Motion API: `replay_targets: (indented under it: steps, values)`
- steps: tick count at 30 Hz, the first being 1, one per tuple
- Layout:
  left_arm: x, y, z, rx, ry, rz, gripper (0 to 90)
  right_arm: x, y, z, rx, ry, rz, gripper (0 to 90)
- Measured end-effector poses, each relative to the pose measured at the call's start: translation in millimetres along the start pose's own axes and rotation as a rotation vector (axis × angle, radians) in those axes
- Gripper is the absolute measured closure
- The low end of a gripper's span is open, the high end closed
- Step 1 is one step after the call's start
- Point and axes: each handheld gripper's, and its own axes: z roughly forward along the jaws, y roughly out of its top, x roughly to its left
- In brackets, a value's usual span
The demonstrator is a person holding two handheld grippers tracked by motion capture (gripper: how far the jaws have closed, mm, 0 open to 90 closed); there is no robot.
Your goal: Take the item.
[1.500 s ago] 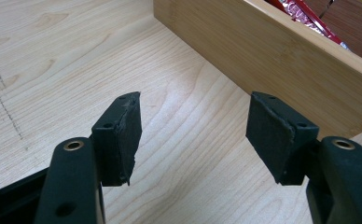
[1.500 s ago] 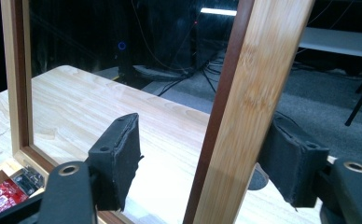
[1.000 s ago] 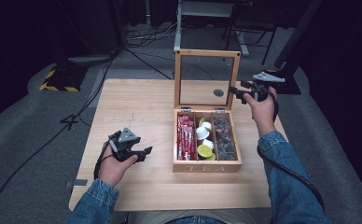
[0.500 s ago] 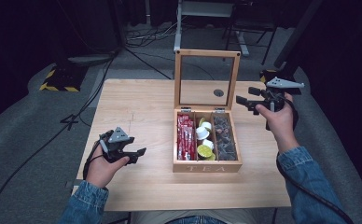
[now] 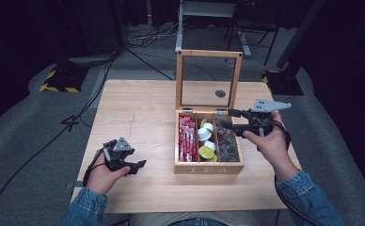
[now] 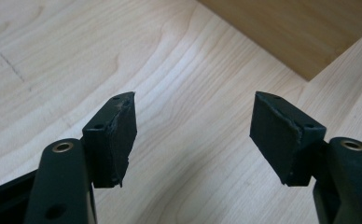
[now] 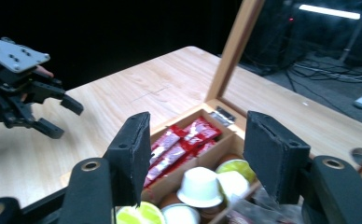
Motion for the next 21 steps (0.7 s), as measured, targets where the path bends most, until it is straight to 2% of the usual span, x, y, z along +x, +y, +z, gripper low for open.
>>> replay_targets:
  steps: [3, 4, 5, 9, 11, 12, 14, 17, 18, 19, 21]
  values:
    - [-0.7, -5.7, 1.9, 0.005, -0.007, -0.021, 31.3, 5.4, -1.3, 7.1, 0.006, 0.025, 0.011, 42.2]
    - [-0.8, -7.8, 3.0, 0.01, -0.003, -0.023, 31.0, 6.9, -2.0, 9.5, 0.017, 0.032, 0.009, 42.4]
    - [-1.0, -10.1, 3.9, 0.016, 0.001, -0.028, 30.9, 9.3, -3.2, 14.4, 0.053, 0.034, 0.01, 42.6]
    - [0.1, -19.7, 4.6, 0.032, 0.018, -0.044, 30.9, 11.2, -5.0, 23.5, 0.074, 0.058, 0.03, 44.6]
    - [1.9, -24.9, 4.3, 0.053, 0.027, -0.048, 31.2, 12.1, -6.4, 30.6, 0.078, 0.067, 0.034, 48.3]
    - [2.8, -29.0, 4.8, 0.061, 0.033, -0.058, 31.3, 13.5, -7.7, 39.0, 0.088, 0.094, 0.026, 50.1]
    - [3.5, -31.9, 5.5, 0.064, 0.043, -0.06, 31.4, 14.4, -8.1, 42.2, 0.104, 0.095, 0.023, 50.2]
    - [5.9, -37.7, 7.5, 0.078, 0.064, -0.055, 31.3, 19.7, -9.5, 56.4, 0.158, 0.086, -0.028, 51.0]
    - [6.5, -38.7, 7.7, 0.085, 0.09, -0.033, 31.1, 20.7, -9.7, 59.1, 0.171, 0.086, -0.025, 51.1]
    - [6.6, -39.7, 7.9, 0.069, 0.107, -0.031, 31.2, 22.2, -10.0, 63.6, 0.181, 0.088, -0.024, 50.3]
    - [8.5, -41.7, 8.9, 0.055, 0.104, -0.046, 31.1, 23.6, -10.9, 70.3, 0.199, 0.091, -0.024, 49.5]
